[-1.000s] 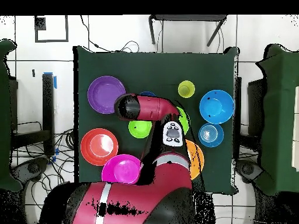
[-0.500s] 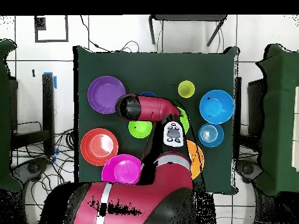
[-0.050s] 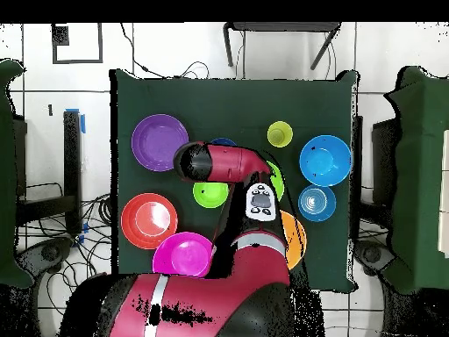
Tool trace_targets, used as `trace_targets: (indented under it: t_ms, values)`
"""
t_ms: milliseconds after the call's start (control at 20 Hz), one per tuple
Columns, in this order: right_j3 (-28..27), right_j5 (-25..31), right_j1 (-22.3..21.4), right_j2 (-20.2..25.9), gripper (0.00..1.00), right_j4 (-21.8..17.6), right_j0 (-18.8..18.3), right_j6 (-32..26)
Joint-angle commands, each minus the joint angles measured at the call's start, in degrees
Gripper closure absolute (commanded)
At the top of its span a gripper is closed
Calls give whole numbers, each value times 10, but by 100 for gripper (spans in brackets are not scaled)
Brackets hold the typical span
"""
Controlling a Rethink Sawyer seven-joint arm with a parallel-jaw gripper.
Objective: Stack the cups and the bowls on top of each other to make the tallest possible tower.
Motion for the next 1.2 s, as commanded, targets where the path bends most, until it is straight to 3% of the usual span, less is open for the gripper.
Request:
trace_targets:
  t_ms: [50,650,1200]
  values:
    - [-7,-31,10,39,0,-44,4,23]
    - [18,13,-32,59,0,-33,-7,7]
    - [-14,71,-63,60,0,-44,-31,-41]
